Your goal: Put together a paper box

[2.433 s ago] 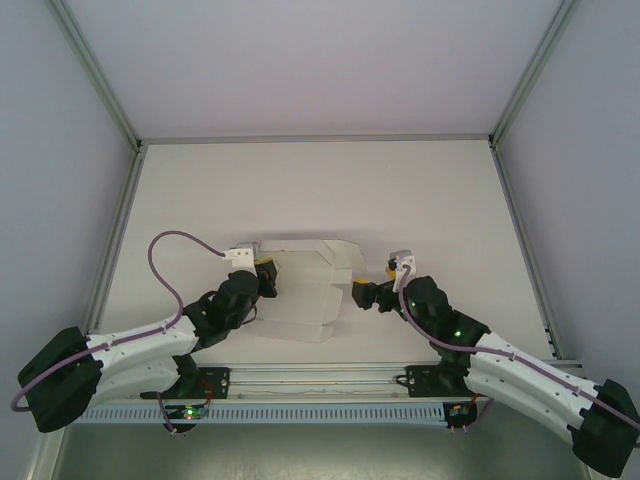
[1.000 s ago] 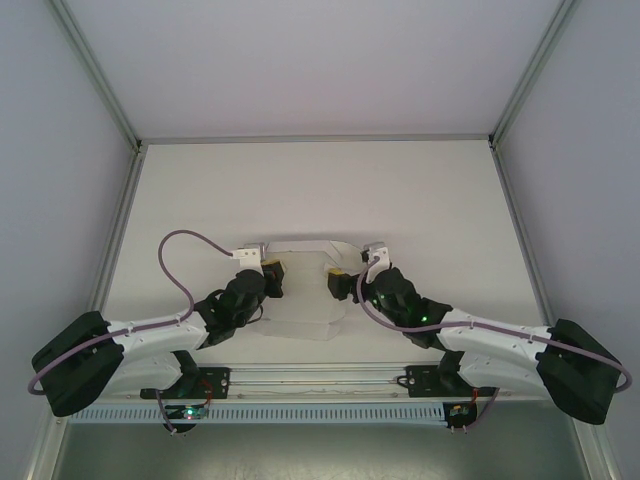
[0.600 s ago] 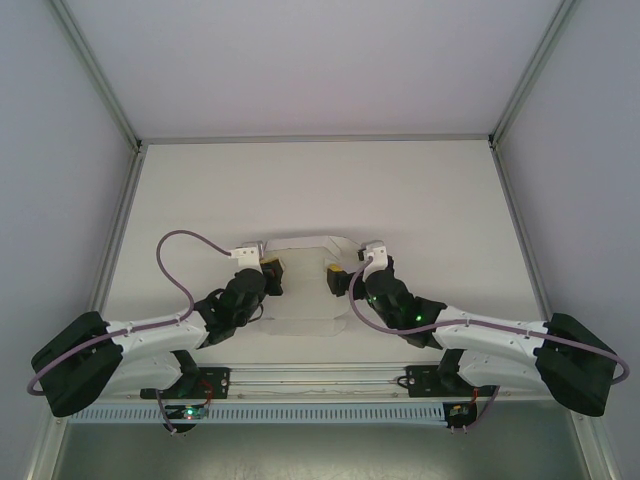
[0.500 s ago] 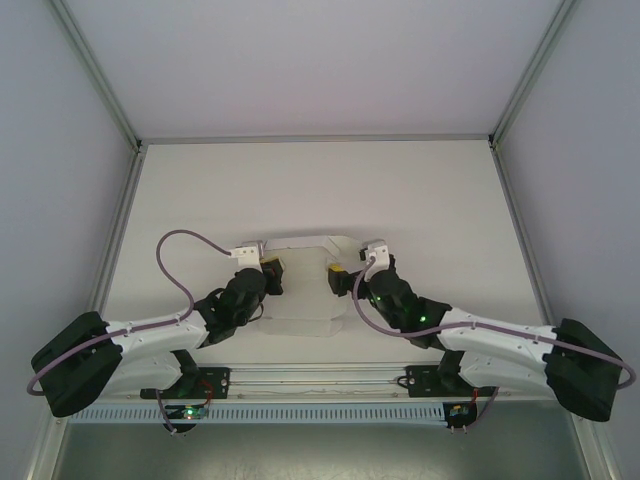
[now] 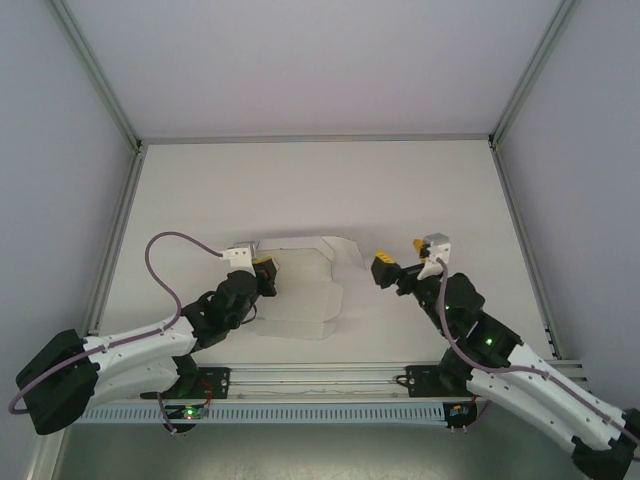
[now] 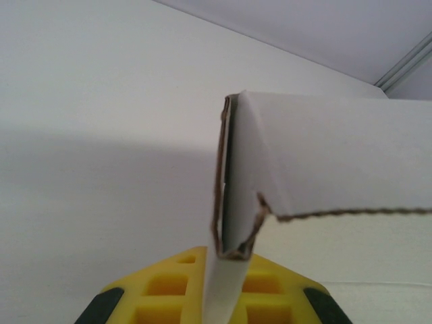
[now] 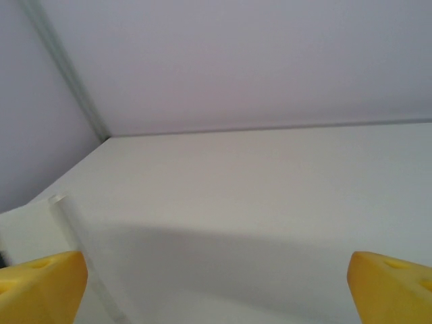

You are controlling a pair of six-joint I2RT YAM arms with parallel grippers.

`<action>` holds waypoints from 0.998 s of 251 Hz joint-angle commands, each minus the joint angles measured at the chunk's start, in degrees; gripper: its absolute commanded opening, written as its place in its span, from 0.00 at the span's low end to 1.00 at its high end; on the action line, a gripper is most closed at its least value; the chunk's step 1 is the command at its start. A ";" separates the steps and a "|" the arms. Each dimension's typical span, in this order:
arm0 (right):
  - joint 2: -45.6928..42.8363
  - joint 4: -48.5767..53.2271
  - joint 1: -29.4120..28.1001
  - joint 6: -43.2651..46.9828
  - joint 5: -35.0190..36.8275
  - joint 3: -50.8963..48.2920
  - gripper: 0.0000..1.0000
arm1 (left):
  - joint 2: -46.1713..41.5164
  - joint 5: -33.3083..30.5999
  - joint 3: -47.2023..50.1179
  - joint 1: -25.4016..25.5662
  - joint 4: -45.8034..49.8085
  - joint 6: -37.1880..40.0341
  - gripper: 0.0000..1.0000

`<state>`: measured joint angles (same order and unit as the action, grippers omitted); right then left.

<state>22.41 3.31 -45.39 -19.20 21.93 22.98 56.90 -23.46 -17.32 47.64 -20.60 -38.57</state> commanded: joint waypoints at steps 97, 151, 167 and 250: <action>16.73 -1.16 13.96 5.32 -35.10 3.84 0.97 | 1.02 3.28 -0.34 0.61 1.09 3.76 0.00; 20.30 -5.00 13.75 6.73 -46.75 2.88 0.87 | 2.23 2.93 -0.95 0.56 1.18 3.84 0.00; 20.92 -6.28 13.40 6.68 -48.45 2.50 0.84 | 2.84 2.94 -1.30 0.54 1.16 3.83 0.00; 25.18 -8.33 9.64 8.28 -51.57 2.85 0.78 | 4.64 3.91 -2.63 0.61 0.81 4.20 0.00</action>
<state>46.50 -2.42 -34.33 -12.60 -26.70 25.87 61.32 -19.46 -18.04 47.64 -19.64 -35.55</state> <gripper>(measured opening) 0.790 0.080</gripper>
